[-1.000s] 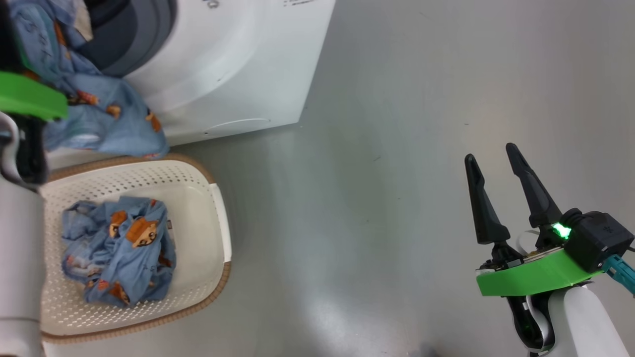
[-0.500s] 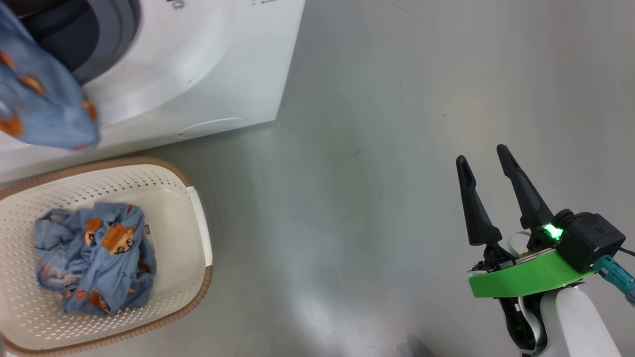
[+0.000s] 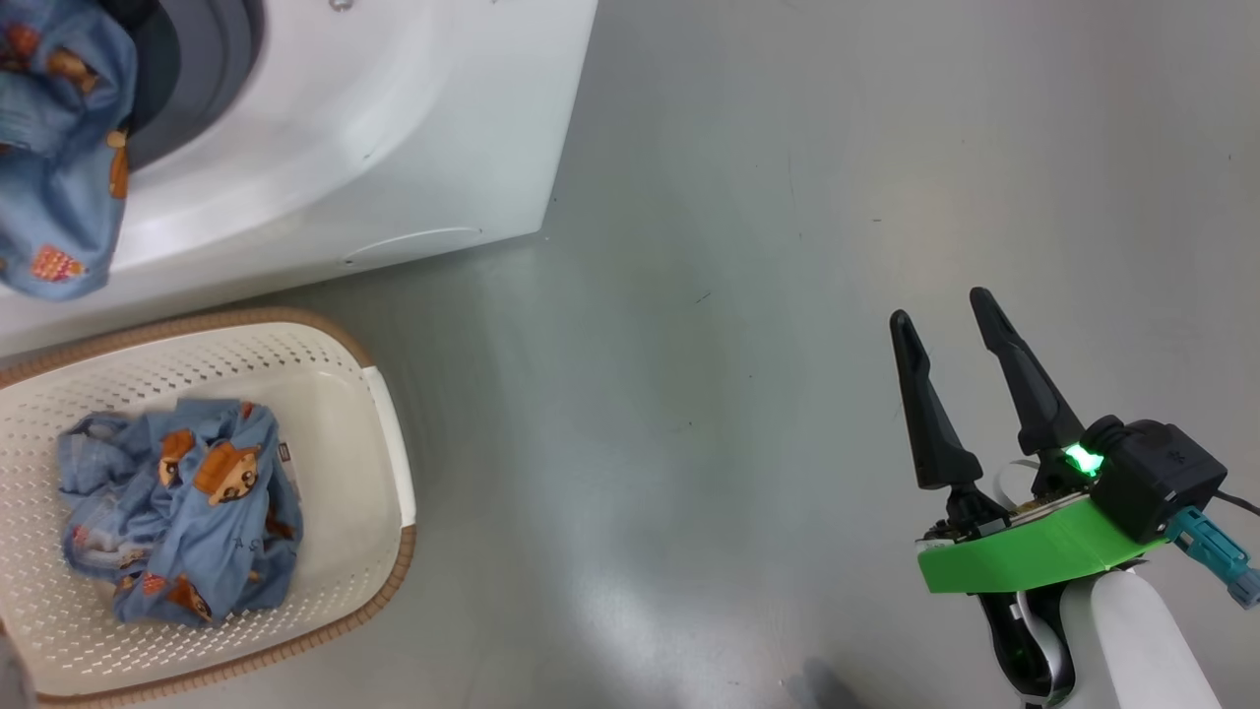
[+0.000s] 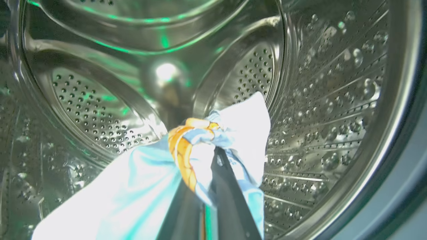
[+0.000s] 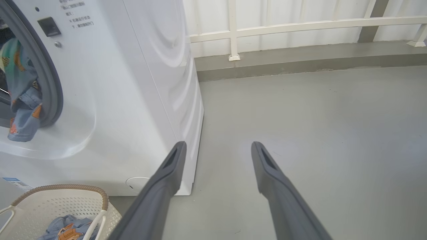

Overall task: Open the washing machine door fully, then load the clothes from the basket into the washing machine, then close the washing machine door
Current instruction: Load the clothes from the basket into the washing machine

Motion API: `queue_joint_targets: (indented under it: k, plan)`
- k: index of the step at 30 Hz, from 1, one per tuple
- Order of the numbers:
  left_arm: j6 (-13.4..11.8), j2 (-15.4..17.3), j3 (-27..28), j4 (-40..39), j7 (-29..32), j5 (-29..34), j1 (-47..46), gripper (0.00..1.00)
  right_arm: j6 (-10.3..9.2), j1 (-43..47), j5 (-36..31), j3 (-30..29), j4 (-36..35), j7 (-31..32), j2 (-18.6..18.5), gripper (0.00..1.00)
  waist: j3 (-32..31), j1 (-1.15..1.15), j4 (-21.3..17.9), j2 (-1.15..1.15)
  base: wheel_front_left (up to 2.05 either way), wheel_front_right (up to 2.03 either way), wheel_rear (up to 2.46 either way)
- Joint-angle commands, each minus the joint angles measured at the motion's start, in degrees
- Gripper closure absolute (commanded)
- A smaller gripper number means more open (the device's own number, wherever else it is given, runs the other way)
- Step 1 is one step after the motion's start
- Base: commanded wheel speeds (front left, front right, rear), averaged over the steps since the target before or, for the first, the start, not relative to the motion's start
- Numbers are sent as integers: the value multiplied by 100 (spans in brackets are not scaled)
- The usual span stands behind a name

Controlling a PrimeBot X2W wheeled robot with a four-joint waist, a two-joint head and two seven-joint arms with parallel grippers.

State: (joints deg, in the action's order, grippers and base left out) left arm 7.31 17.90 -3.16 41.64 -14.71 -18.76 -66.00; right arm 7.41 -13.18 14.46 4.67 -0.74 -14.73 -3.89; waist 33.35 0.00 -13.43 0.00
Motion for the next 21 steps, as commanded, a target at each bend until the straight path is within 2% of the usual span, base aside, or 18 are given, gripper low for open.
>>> queue_joint_targets:
  k: [1, 2, 5, 6, 7, 21]
  plan:
    - [18, 284, 58, -53, -29, 14, 3, 100, 8, -23, 40, 116, -106, -27, -22, 0, 1, 0, -1, 0, 0, 0, 0]
    - [18, 287, 46, -13, -29, 5, -11, 98, 8, -25, 41, 115, -104, -27, -24, 0, 2, 0, -1, 0, 0, 0, 0]
    - [18, 302, 13, 62, -29, -12, -59, 62, 8, -28, 42, 109, -105, -27, -27, 0, 6, 0, 2, 0, 0, 0, 0]
    - [18, 306, 1, 85, -29, -19, -74, 44, 8, -27, 42, 107, -104, -27, -27, 0, 5, 0, 5, 0, 0, 0, 0]
    - [18, 311, -3, 113, -29, -25, -86, 0, 8, -25, 41, 106, -102, -27, -27, 0, 3, 0, 9, 0, 0, 0, 0]
    - [18, 245, 24, 316, -29, -64, 57, 0, 8, -32, 36, 85, -96, -27, -55, 0, -14, 0, 81, 0, 0, 0, 0]
